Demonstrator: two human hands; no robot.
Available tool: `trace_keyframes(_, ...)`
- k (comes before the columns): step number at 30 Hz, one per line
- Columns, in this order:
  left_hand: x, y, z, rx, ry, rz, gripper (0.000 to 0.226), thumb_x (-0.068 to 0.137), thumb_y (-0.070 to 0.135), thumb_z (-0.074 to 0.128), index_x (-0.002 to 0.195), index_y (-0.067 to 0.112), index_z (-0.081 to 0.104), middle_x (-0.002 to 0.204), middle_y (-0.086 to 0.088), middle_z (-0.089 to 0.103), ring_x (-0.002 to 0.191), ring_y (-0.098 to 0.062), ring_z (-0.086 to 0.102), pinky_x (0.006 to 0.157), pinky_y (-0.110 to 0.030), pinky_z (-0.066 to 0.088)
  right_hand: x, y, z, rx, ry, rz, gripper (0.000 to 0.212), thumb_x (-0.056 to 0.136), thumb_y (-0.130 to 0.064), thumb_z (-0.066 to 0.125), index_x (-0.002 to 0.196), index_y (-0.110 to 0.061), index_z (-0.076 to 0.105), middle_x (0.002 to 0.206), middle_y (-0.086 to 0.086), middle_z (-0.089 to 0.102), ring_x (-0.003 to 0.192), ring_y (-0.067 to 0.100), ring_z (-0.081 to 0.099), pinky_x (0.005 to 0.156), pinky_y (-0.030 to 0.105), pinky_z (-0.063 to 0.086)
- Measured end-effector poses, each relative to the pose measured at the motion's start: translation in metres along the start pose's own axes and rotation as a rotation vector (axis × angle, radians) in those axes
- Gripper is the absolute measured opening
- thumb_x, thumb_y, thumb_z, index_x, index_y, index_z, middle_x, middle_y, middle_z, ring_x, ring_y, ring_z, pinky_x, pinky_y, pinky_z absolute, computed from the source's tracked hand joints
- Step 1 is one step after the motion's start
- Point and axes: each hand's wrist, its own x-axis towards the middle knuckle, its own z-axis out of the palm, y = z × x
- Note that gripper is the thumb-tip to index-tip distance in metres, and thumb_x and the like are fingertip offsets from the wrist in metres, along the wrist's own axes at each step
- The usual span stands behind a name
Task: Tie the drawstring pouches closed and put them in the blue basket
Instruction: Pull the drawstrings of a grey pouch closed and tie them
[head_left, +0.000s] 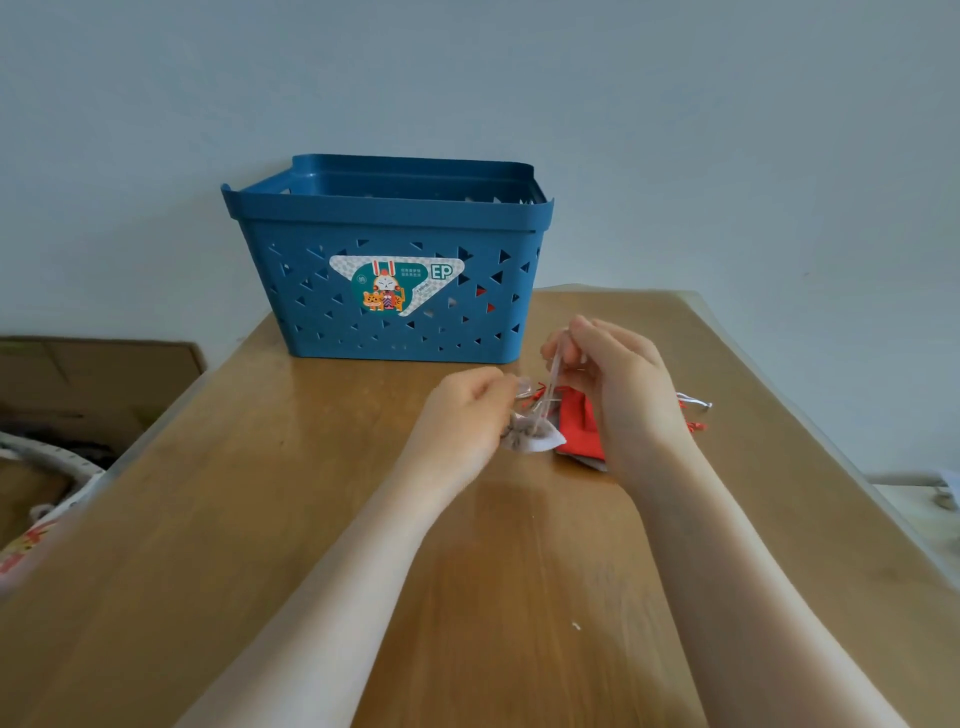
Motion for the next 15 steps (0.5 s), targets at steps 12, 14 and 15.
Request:
trace_keyframes(12, -0.003, -0.008, 0.007, 0.402, -0.222, 0.171, 0.037, 0.1, 0.031, 0.034, 0.066, 0.03, 0.047, 0.052, 0.007, 0.05, 0.048, -0.006, 0.046, 0.047, -0.019, 0.033, -0.011, -0.005, 0.003, -0.201, -0.376, 0.012, 0.033, 0.099, -0.029, 0.042, 0.077, -0.017, 0.064, 0.092, 0.006, 0.067, 0.079, 0.011, 0.06, 0.074, 0.027, 0.048)
trace_keyframes(14, -0.002, -0.009, 0.006, 0.23, -0.213, 0.081, 0.044, 0.1, 0.03, 0.036, 0.058, 0.022, 0.046, 0.047, 0.002, 0.051, 0.046, -0.009, 0.045, 0.051, -0.021, 0.035, -0.009, -0.006, -0.005, -0.206, -0.366, 0.065, 0.023, 0.097, -0.027, 0.046, 0.103, -0.01, 0.059, 0.1, 0.014, 0.065, 0.079, 0.019, 0.063, 0.07, 0.03, 0.053)
trace_keyframes(15, -0.001, -0.01, 0.005, 0.153, -0.203, 0.04, 0.045, 0.099, 0.027, 0.037, 0.056, 0.016, 0.044, 0.047, -0.001, 0.05, 0.047, -0.012, 0.045, 0.054, -0.025, 0.037, -0.008, -0.005, -0.009, -0.269, -0.344, 0.057, 0.02, 0.095, -0.024, 0.05, 0.111, -0.013, 0.057, 0.102, 0.013, 0.065, 0.079, 0.017, 0.064, 0.071, 0.029, 0.053)
